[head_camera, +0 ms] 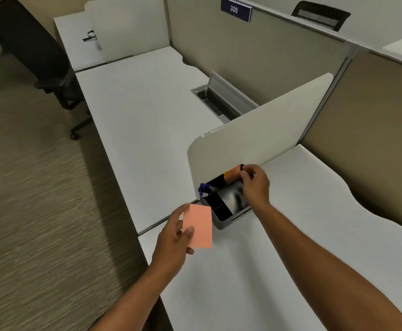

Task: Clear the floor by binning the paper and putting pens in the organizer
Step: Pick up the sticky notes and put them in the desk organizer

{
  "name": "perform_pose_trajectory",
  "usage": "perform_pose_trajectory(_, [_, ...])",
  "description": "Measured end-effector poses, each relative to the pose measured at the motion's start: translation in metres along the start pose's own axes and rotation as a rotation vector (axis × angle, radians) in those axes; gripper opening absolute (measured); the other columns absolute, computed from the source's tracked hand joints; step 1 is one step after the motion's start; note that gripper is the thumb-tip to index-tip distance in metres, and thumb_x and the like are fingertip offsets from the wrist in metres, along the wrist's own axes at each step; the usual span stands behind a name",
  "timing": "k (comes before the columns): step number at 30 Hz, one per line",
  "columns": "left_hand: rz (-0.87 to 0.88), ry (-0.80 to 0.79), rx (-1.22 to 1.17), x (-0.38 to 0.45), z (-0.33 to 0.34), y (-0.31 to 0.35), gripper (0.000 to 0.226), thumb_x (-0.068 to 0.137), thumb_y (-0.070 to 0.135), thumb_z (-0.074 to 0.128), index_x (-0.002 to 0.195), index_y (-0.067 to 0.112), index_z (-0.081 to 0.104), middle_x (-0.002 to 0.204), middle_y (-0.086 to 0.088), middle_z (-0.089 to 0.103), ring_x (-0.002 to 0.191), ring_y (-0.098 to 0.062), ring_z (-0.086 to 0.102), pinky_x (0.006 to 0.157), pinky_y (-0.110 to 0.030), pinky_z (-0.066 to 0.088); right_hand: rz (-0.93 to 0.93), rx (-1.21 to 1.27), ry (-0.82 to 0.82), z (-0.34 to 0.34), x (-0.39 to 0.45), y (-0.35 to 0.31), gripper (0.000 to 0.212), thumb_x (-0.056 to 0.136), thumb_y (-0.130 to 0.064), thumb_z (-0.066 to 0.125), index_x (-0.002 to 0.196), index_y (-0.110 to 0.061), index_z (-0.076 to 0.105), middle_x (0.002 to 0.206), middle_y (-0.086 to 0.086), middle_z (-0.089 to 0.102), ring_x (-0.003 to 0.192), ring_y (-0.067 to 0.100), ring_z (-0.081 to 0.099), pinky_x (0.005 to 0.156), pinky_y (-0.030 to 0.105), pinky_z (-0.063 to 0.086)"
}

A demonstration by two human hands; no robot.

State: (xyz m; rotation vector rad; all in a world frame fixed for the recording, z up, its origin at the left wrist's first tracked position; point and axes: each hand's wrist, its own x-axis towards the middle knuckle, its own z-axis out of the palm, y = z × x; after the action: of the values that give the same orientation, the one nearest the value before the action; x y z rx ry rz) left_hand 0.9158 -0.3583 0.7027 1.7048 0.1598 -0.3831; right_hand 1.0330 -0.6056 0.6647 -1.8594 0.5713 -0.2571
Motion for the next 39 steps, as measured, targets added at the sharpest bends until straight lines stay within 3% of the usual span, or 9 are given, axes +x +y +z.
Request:
perform_pose_trajectory(2, [0.01, -0.011, 0.003, 0.0, 0.006, 0.002, 0.067, 0.104, 0.009, 0.058, 0.15, 0.052, 0.035, 0.126, 0.001, 0.069, 0.108, -0.025, 0.068, 0.073, -0.04, 0.064, 0.019, 0.09, -0.202, -0.003, -0.036, -0.001, 0.01, 0.1, -0.03, 0.063, 0.094, -0.032, 0.071, 0.095, -0.009, 0.073, 0.093, 0.012, 0.069, 0.08, 0.029, 0.055])
perform_pose_trajectory(4, [0.012, -0.005, 0.038, 0.001, 0.013, 0.003, 0.077, 0.102, 0.009, 0.061, 0.151, 0.058, 0.027, 0.117, 0.006, 0.073, 0.101, -0.022, 0.072, 0.075, -0.044, 0.065, 0.053, 0.143, -0.453, -0.007, -0.068, 0.002, 0.012, 0.103, -0.032, 0.062, 0.109, -0.031, 0.072, 0.101, -0.006, 0.076, 0.089, 0.015, 0.07, 0.073, 0.035, 0.058])
perform_pose_trajectory(6, [0.017, -0.012, 0.093, 0.002, 0.02, 0.003, 0.079, 0.101, 0.012, 0.063, 0.152, 0.059, 0.025, 0.115, 0.003, 0.074, 0.092, -0.021, 0.075, 0.078, -0.046, 0.065, 0.037, 0.151, -0.625, -0.012, -0.09, 0.006, 0.022, 0.103, -0.028, 0.063, 0.124, -0.028, 0.07, 0.111, -0.004, 0.076, 0.095, 0.014, 0.072, 0.079, 0.037, 0.062])
perform_pose_trajectory(8, [0.015, -0.044, 0.123, 0.001, 0.026, 0.002, 0.075, 0.101, 0.015, 0.064, 0.154, 0.053, 0.027, 0.124, -0.005, 0.07, 0.093, -0.023, 0.075, 0.079, -0.046, 0.065, 0.012, 0.145, -0.675, -0.017, -0.099, 0.007, 0.025, 0.1, -0.02, 0.066, 0.125, -0.022, 0.07, 0.114, -0.002, 0.075, 0.101, 0.013, 0.072, 0.082, 0.033, 0.062])
perform_pose_trajectory(12, [-0.003, -0.068, 0.101, -0.003, 0.031, 0.0, 0.079, 0.099, 0.013, 0.067, 0.158, 0.046, 0.026, 0.13, 0.001, 0.062, 0.101, -0.017, 0.069, 0.082, -0.041, 0.065, 0.001, 0.113, -0.572, -0.025, -0.078, 0.002, 0.016, 0.103, -0.012, 0.06, 0.115, -0.019, 0.07, 0.112, 0.005, 0.071, 0.102, 0.019, 0.067, 0.082, 0.031, 0.056])
perform_pose_trajectory(18, [-0.003, -0.055, 0.151, -0.009, 0.021, -0.008, 0.071, 0.1, 0.014, 0.065, 0.155, 0.044, 0.031, 0.125, 0.01, 0.059, 0.103, -0.015, 0.066, 0.08, -0.032, 0.064, -0.142, -0.064, -0.306, -0.029, 0.008, -0.019, 0.03, 0.101, 0.003, 0.049, 0.105, -0.022, 0.066, 0.109, 0.001, 0.067, 0.095, 0.012, 0.061, 0.082, 0.03, 0.046])
perform_pose_trajectory(28, [-0.034, 0.009, 0.208, -0.017, -0.006, -0.027, 0.066, 0.101, 0.015, 0.062, 0.149, 0.051, 0.033, 0.121, 0.009, 0.062, 0.099, -0.012, 0.066, 0.081, -0.029, 0.062, -0.199, -0.305, -0.287, 0.002, 0.054, -0.018, 0.035, 0.1, 0.004, 0.033, 0.113, -0.01, 0.062, 0.118, 0.015, 0.063, 0.102, 0.028, 0.059, 0.068, 0.028, 0.047])
perform_pose_trajectory(33, [-0.034, 0.013, 0.217, -0.017, -0.009, -0.033, 0.065, 0.102, 0.014, 0.06, 0.149, 0.051, 0.033, 0.122, 0.008, 0.062, 0.1, -0.013, 0.066, 0.077, -0.026, 0.061, -0.183, -0.441, -0.269, 0.014, 0.041, -0.007, 0.044, 0.094, 0.007, 0.03, 0.117, -0.011, 0.064, 0.116, 0.01, 0.055, 0.116, 0.039, 0.054, 0.099, 0.049, 0.053])
perform_pose_trajectory(39, [-0.011, 0.002, 0.224, -0.018, -0.003, -0.03, 0.063, 0.103, 0.013, 0.059, 0.15, 0.047, 0.033, 0.122, 0.007, 0.061, 0.102, -0.014, 0.066, 0.078, -0.026, 0.061, -0.117, -0.474, -0.275, 0.012, 0.041, 0.002, 0.042, 0.097, 0.006, 0.042, 0.126, -0.014, 0.064, 0.134, 0.018, 0.054, 0.13, 0.035, 0.048, 0.111, 0.039, 0.041])
